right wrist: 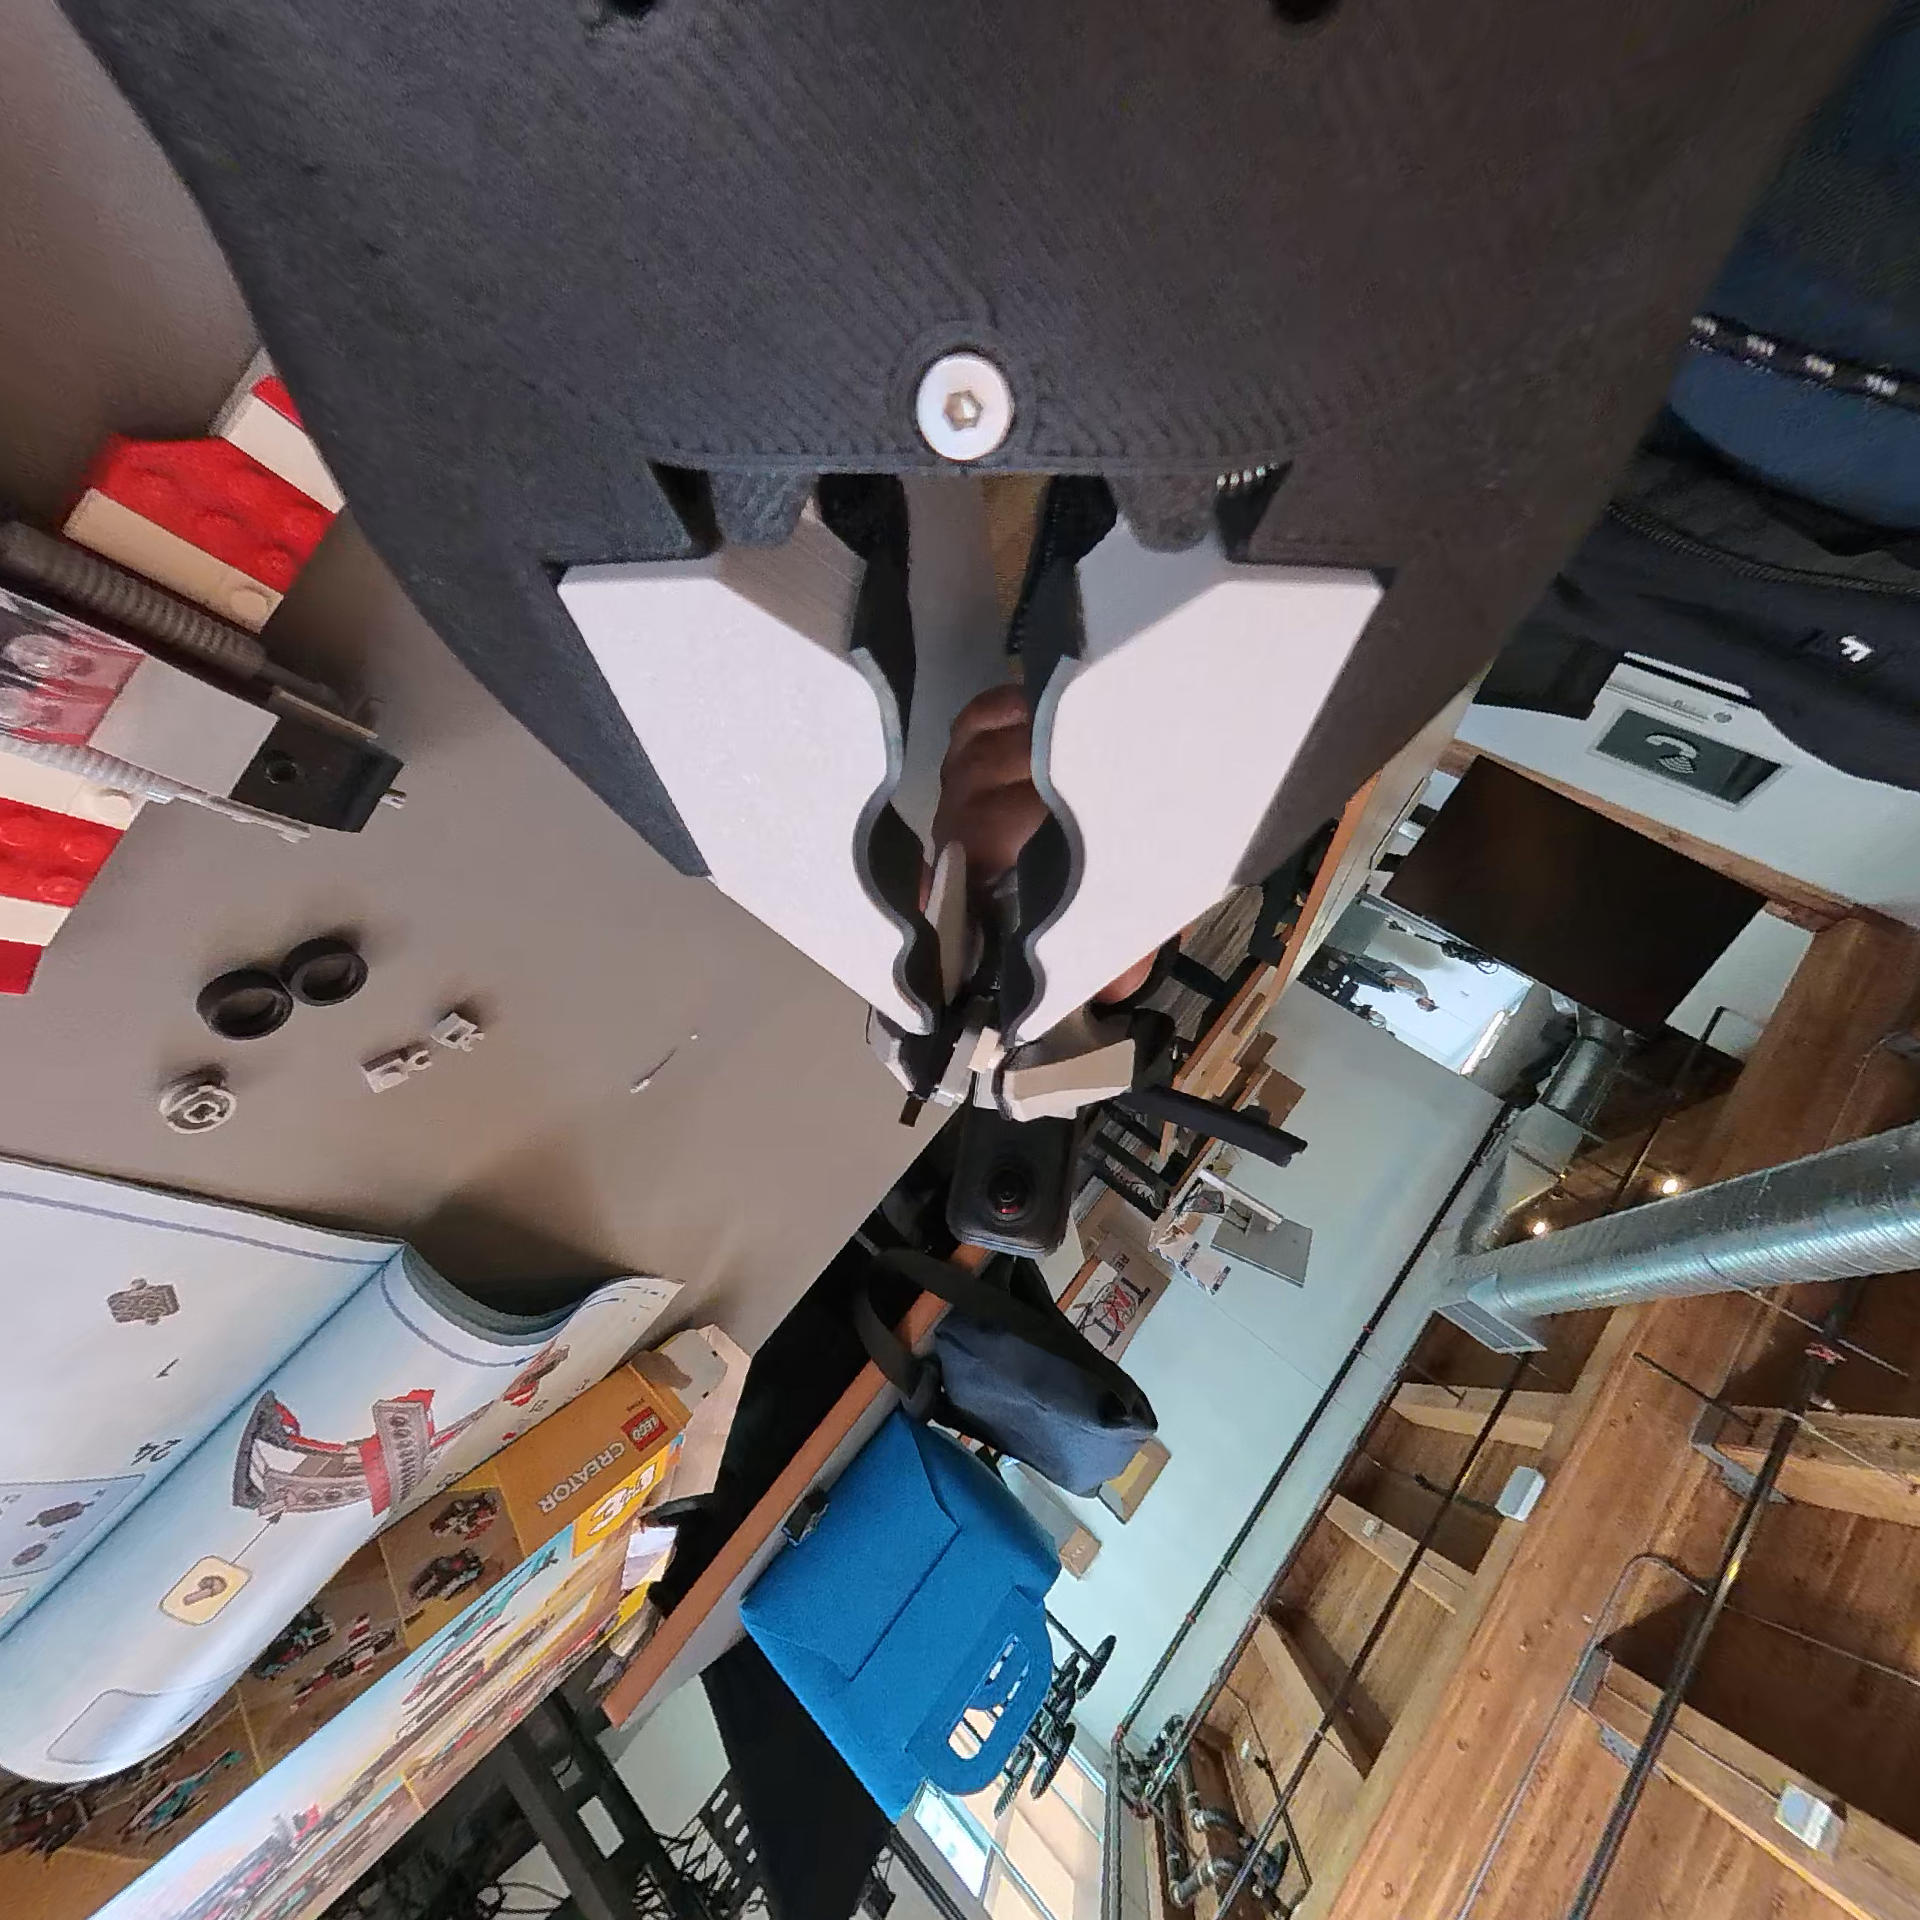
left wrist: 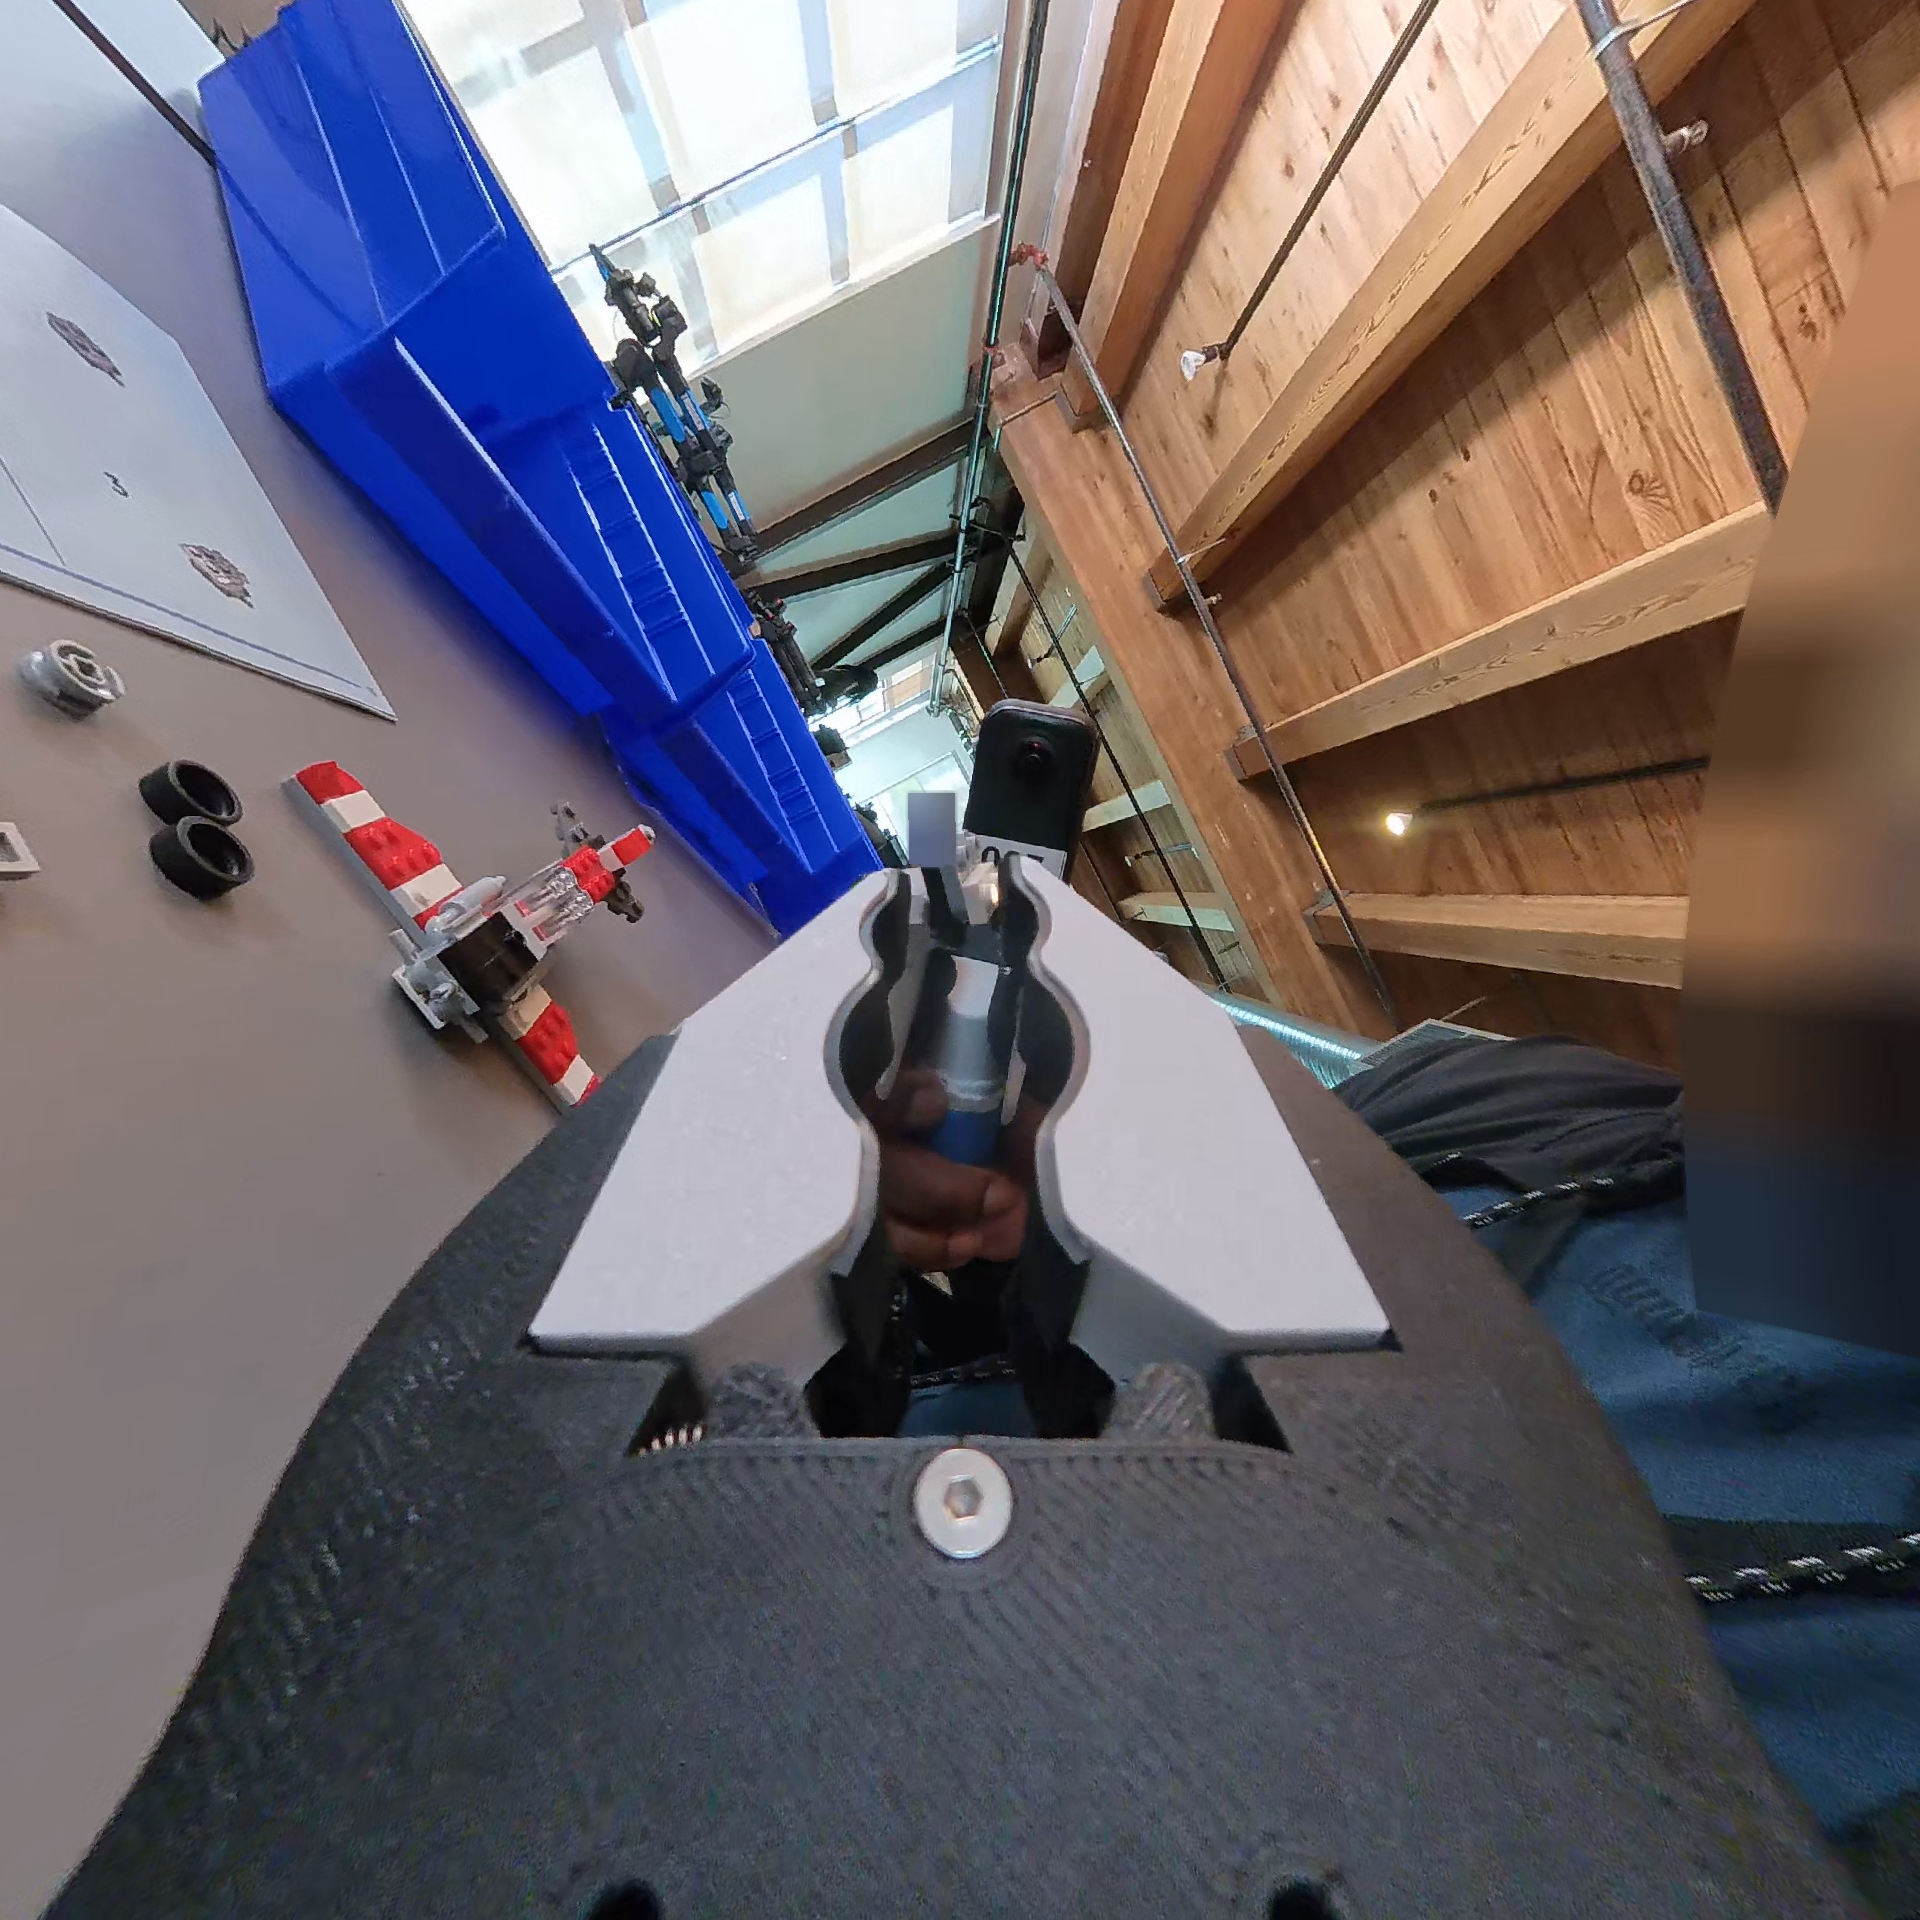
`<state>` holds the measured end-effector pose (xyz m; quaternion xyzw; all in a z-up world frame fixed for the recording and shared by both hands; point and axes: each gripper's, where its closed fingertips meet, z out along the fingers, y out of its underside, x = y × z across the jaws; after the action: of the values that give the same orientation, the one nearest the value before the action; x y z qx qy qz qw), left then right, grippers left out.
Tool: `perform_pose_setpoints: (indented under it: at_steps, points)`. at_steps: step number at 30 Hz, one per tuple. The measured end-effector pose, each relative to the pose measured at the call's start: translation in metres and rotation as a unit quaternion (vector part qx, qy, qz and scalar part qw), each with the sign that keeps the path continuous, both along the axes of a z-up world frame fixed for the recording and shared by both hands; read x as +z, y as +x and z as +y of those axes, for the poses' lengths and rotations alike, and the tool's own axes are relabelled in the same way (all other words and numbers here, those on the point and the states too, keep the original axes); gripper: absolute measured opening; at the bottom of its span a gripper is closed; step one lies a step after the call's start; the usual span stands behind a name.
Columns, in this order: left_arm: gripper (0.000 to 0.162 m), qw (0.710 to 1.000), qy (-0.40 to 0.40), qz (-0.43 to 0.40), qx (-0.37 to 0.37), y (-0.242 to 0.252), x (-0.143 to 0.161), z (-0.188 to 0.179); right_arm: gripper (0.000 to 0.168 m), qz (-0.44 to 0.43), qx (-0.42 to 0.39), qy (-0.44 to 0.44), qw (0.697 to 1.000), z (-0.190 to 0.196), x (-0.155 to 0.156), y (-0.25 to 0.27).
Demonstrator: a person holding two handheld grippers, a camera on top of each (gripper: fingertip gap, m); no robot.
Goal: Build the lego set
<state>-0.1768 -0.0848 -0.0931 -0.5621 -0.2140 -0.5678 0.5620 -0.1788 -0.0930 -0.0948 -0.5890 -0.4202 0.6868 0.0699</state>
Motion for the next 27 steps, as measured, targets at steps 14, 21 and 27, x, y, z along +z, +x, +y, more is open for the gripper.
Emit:
perform_pose_setpoints:
  at_steps: [14, 21, 27]
  points:
    - [0.011, 1.000, -0.017, 0.006, 0.000, -0.005, -0.007, -0.004, 0.028, -0.026, 0.043, 0.071, 0.996, -0.001, -0.015, 0.004]
    - [0.011, 0.998, -0.028, 0.030, -0.044, 0.006, -0.011, -0.015, 0.036, 0.073, 0.153, 0.223, 0.960, 0.003, 0.012, 0.018]
    - [0.011, 0.993, 0.017, 0.041, -0.114, 0.034, 0.000, -0.021, 0.040, 0.174, 0.280, 0.315, 0.890, -0.012, 0.026, 0.032]
